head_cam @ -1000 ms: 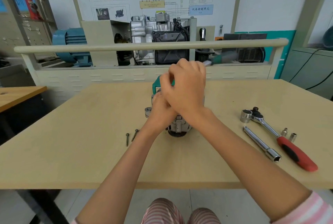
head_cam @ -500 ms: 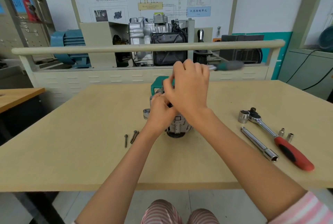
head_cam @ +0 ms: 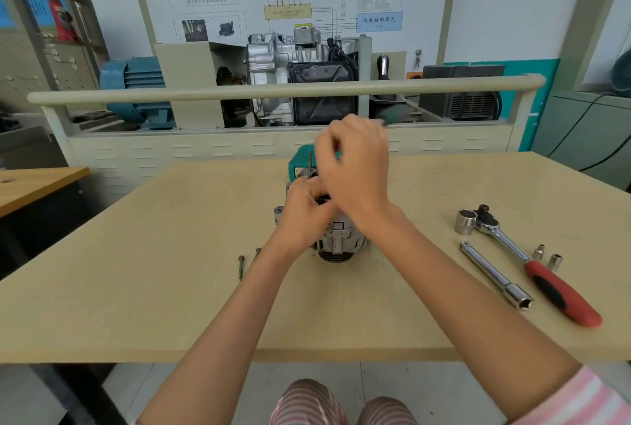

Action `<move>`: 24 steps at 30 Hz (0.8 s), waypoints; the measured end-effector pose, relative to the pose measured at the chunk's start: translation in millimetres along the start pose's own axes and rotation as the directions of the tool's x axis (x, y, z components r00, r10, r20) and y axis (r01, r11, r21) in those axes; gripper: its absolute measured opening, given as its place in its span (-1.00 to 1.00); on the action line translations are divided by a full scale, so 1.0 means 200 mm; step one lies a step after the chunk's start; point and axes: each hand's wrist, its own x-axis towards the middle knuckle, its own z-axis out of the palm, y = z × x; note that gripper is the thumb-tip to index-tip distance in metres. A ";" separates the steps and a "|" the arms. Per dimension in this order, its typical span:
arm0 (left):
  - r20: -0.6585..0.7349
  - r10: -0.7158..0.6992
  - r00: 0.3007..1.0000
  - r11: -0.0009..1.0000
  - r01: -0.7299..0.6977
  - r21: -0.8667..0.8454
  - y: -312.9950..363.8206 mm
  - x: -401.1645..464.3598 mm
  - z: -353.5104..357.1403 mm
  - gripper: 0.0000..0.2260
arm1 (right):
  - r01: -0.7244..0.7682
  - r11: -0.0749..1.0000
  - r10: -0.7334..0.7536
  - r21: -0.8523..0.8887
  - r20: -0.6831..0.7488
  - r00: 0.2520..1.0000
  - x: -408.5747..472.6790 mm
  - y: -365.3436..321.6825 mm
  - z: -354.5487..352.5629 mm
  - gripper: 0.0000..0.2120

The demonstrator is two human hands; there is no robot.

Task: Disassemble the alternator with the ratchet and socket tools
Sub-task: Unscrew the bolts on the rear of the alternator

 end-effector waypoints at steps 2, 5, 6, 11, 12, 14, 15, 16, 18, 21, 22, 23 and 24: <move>-0.020 -0.038 0.999 0.999 0.038 0.001 -0.03 0.00 0.01 -0.74 | 0.043 0.909 -0.079 -0.415 -0.071 0.994 -0.04 -0.02 0.01 -0.82; -0.030 -0.009 1.000 1.000 0.010 0.017 0.00 0.00 0.02 -0.72 | 0.004 0.940 -0.001 -0.340 0.007 1.000 0.00 -0.02 0.00 -0.75; -0.011 0.014 1.000 1.000 -0.014 0.021 0.01 0.00 0.02 -0.72 | -0.042 0.987 0.050 -0.156 0.051 0.997 0.04 -0.02 -0.01 -0.67; 0.076 0.060 0.995 0.996 -0.064 0.055 0.03 0.00 0.01 -0.63 | -0.513 0.529 0.284 0.676 0.429 0.858 0.15 0.05 -0.04 -0.40; 0.071 0.066 0.995 0.996 -0.070 0.054 0.02 0.00 0.00 -0.61 | -0.537 0.459 0.293 0.708 0.450 0.844 0.15 0.05 -0.03 -0.40; 0.065 0.078 0.995 0.996 -0.081 0.043 0.02 0.00 0.00 -0.64 | -0.465 0.574 0.284 0.674 0.369 0.885 0.12 0.02 -0.02 -0.46; 0.054 0.074 0.996 0.997 -0.076 0.032 0.01 0.00 0.00 -0.71 | -0.352 0.730 0.241 0.586 0.262 0.935 0.09 0.01 -0.01 -0.52; 0.034 0.063 0.997 0.998 -0.064 0.019 0.00 0.00 0.00 -0.74 | -0.194 0.886 0.154 0.421 0.129 0.980 0.05 0.00 0.00 -0.60; -0.005 0.012 1.000 1.000 -0.012 -0.017 -0.02 0.00 0.00 -0.64 | 0.030 0.994 -0.037 -0.105 -0.064 0.997 -0.01 -0.01 0.02 -0.75; -0.021 -0.033 0.999 0.999 0.033 -0.025 -0.02 0.00 0.01 -0.60 | 0.050 0.939 -0.076 -0.341 -0.063 0.995 -0.02 -0.03 0.01 -0.78; -0.012 -0.016 1.000 1.000 0.015 -0.022 0.00 0.00 0.02 -0.61 | 0.014 0.974 -0.020 -0.224 -0.025 0.999 0.01 -0.04 0.00 -0.72; 0.001 0.001 1.000 1.000 -0.001 -0.011 0.01 0.00 0.02 -0.65 | -0.048 0.998 0.048 -0.035 0.023 0.999 0.04 -0.03 -0.01 -0.65; 0.016 0.018 1.000 1.000 -0.018 -0.002 0.02 0.00 0.02 -0.71 | -0.142 0.976 0.129 0.167 0.088 0.988 0.07 -0.03 -0.02 -0.60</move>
